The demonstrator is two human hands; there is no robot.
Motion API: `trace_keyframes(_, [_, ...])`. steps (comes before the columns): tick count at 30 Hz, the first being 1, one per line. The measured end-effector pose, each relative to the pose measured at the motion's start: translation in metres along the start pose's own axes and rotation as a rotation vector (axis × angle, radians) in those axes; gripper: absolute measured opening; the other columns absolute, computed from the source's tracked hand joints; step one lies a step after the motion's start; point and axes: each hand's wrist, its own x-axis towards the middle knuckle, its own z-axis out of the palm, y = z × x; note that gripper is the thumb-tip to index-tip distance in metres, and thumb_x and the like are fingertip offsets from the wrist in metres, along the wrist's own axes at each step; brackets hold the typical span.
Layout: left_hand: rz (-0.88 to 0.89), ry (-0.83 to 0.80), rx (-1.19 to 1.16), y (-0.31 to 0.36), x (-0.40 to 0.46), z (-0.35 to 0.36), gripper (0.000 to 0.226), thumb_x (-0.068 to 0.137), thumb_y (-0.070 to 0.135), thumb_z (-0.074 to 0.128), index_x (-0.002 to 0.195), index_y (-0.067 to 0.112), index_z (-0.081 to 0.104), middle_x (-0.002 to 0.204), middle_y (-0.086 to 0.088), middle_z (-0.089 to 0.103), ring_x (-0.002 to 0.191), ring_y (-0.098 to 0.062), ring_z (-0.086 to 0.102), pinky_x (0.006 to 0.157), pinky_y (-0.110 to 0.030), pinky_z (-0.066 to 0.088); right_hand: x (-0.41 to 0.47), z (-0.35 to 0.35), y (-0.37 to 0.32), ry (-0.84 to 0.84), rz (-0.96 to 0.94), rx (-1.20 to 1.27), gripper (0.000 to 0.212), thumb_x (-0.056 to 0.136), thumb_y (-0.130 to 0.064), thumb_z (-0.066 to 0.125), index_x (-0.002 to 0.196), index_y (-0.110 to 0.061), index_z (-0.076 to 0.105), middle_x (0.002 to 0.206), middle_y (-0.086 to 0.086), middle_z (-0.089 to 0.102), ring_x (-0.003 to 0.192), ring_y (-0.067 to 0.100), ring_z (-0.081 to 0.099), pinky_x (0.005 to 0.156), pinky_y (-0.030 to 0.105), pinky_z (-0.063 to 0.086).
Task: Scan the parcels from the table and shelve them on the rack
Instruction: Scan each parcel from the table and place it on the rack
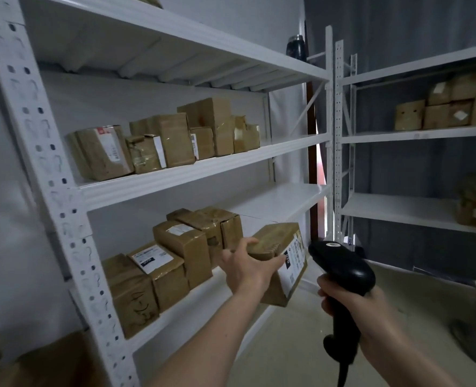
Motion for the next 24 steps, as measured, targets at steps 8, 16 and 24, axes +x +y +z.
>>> trace_keyframes(8, [0.016,0.055,0.131,0.014,0.097,0.079,0.055,0.059,0.057,0.081,0.102,0.04,0.053,0.111,0.005,0.035,0.111,-0.014,0.035,0.069,-0.023,0.039,0.13,-0.002,0.015,0.018,0.032,0.021,0.028,0.073,-0.001,0.076,0.1,0.001,0.067,0.086,0.022,0.071,0.076,0.034,0.067,0.068,0.037,0.054])
trace_keyframes(16, [0.027,0.22,0.244,0.011,0.218,0.117,0.063,0.054,0.064,0.081,0.106,0.039,0.055,0.115,0.001,0.039,0.114,-0.02,0.034,0.087,-0.033,0.047,0.262,0.044,0.027,-0.064,0.019,0.016,0.029,0.077,-0.01,0.078,0.103,-0.013,0.068,0.098,0.012,0.074,0.093,0.029,0.071,0.081,0.044,0.057])
trace_keyframes(24, [0.0,0.273,0.321,-0.013,0.254,0.156,0.06,0.06,0.061,0.078,0.11,0.037,0.055,0.118,0.0,0.038,0.111,-0.021,0.033,0.086,-0.026,0.035,0.34,0.069,0.062,-0.124,0.098,0.048,0.038,0.078,-0.015,0.078,0.114,-0.011,0.066,0.101,0.011,0.073,0.096,0.028,0.07,0.084,0.042,0.056])
